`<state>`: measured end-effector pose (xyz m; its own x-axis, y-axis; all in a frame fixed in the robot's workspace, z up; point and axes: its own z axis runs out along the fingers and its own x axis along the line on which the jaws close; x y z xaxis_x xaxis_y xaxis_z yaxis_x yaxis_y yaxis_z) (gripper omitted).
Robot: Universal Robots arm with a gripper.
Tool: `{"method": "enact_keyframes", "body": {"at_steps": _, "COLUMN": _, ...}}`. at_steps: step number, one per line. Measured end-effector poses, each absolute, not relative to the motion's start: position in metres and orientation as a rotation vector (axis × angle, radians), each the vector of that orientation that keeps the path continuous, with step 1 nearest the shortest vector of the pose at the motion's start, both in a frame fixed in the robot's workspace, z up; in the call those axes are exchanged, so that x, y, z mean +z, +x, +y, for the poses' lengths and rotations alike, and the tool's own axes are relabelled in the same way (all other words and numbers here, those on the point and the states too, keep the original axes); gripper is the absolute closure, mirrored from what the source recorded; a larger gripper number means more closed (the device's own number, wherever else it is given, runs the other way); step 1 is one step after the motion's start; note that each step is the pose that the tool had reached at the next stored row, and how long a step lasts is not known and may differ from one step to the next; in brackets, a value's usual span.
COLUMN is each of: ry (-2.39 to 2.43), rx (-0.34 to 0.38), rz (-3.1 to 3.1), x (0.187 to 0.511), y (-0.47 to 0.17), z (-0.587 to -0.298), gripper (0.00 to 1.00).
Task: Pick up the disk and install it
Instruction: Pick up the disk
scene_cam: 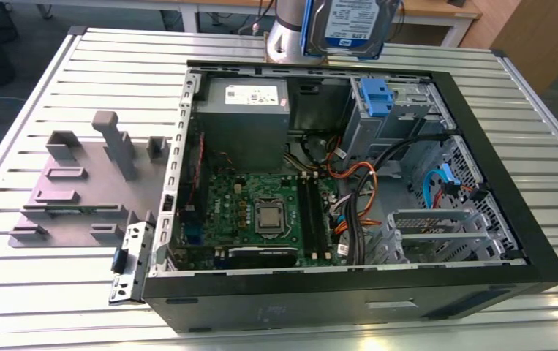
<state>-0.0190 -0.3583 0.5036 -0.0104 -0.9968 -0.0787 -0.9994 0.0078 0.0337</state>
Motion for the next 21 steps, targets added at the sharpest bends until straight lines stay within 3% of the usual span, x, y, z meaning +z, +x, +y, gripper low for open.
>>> {"method": "enact_keyframes", "body": {"at_steps": 21, "ry": -2.187, "rx": 0.123, "rz": 2.207, "x": 0.5036, "y": -0.0131, "z": -0.3583, "gripper": 0.63}}
